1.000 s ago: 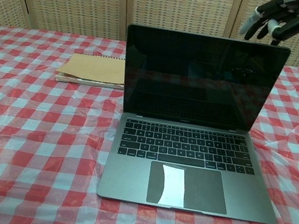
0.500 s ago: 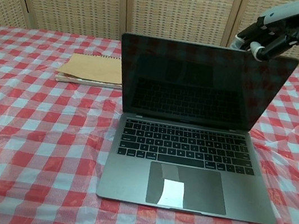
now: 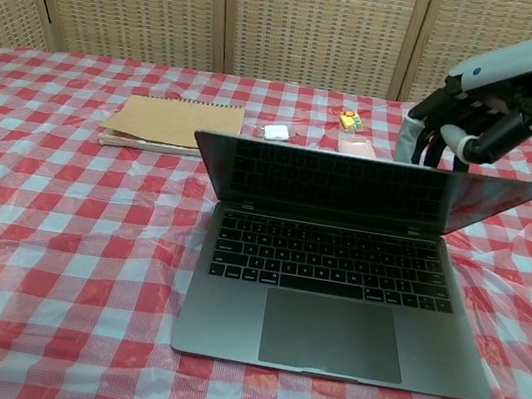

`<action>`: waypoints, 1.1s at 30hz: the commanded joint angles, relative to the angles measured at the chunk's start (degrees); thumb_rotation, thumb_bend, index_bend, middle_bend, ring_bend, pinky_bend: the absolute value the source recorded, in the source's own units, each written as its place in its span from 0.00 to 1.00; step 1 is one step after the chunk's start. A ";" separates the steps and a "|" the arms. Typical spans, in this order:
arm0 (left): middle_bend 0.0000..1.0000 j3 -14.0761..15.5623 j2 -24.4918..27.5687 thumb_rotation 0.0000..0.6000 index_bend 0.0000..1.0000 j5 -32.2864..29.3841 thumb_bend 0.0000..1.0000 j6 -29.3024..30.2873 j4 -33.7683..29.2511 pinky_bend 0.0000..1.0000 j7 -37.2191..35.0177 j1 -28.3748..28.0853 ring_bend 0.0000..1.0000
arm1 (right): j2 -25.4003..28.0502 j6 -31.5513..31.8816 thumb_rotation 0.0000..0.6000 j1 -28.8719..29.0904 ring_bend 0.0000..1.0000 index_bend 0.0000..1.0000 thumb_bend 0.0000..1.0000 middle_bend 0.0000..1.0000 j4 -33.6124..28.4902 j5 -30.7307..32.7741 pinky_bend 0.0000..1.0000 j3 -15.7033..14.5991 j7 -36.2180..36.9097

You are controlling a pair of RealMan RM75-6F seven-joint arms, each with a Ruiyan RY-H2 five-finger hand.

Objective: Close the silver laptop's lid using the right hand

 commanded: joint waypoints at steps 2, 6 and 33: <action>0.00 0.06 -0.06 1.00 0.00 0.04 0.00 -0.01 -0.04 0.00 0.14 -0.03 0.00 | 0.09 -0.21 1.00 -0.09 0.31 0.40 1.00 0.42 -1.01 -3.43 0.40 -2.49 -0.92; 0.00 0.11 -0.17 1.00 0.00 0.03 0.00 -0.10 0.03 0.00 0.31 -0.09 0.00 | -0.47 -0.56 1.00 0.26 0.31 0.40 1.00 0.43 -1.47 -5.65 0.39 -5.11 -2.75; 0.00 0.58 -0.79 1.00 0.00 -0.36 0.00 -0.81 -0.04 0.00 1.46 -0.37 0.00 | -10.44 6.86 1.00 -5.96 0.30 0.41 1.00 0.42 3.88 -20.84 0.37 -17.66 -8.56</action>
